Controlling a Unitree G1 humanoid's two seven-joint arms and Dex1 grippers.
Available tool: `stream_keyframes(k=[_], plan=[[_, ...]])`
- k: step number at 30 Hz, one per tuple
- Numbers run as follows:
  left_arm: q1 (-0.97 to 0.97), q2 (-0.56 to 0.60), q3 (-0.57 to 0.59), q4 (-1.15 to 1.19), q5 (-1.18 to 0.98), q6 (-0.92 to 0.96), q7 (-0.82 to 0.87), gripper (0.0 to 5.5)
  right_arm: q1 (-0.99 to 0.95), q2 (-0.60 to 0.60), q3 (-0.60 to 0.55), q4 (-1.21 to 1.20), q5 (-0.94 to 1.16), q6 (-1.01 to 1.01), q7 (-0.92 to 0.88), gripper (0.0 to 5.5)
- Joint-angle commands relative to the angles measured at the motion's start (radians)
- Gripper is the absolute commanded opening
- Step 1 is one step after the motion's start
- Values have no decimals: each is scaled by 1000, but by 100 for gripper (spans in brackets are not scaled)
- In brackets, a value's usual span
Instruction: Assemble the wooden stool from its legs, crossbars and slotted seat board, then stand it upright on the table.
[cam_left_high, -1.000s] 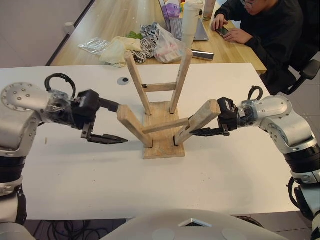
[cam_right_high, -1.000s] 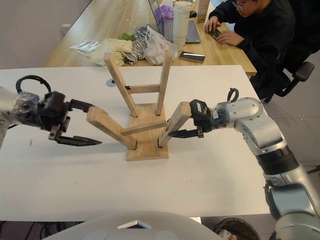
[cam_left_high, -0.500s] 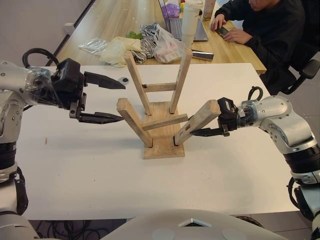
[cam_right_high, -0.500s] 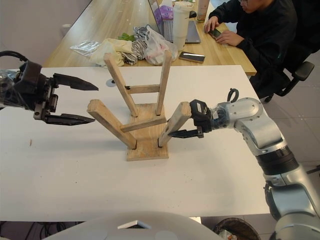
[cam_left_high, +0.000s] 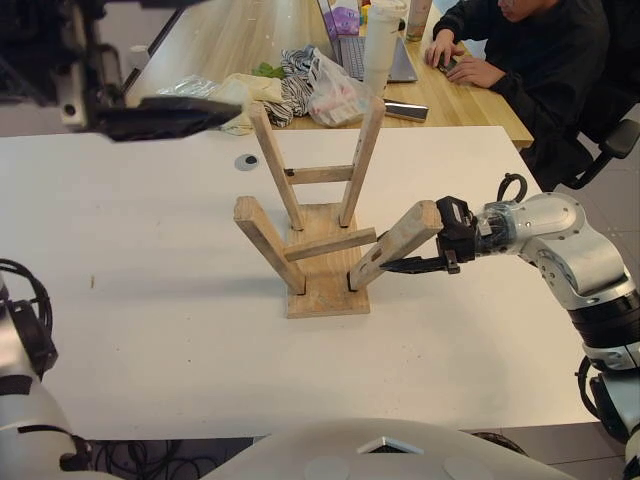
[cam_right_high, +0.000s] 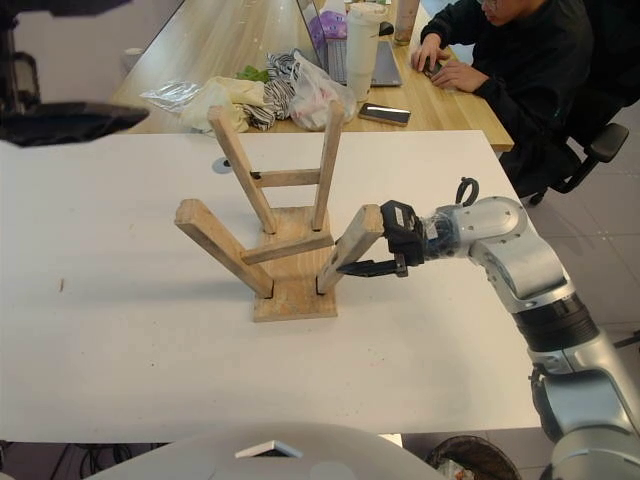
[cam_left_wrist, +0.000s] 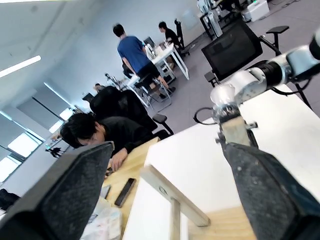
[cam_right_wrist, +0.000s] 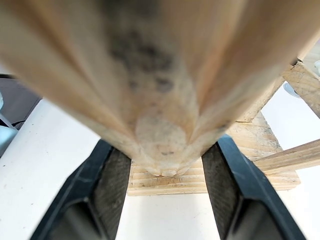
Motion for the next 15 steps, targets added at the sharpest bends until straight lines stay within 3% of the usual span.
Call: stream_keyframes(k=[1, 4, 11, 15], plan=[[-25, -48, -141, -150, -5, 145, 105, 409, 85, -34, 72, 61, -116, 68, -3, 201], [-27, -71, -276, -226, 68, 200, 152, 409, 85, -28, 73, 58, -116, 70, -11, 201], [9, -105, -564, -305, 346, 130, 184, 409, 91, -11, 89, 53, -123, 77, -35, 201], [36, -116, -664, -282, 502, 69, 194, 361, 86, -12, 90, 52, -123, 79, -37, 201]])
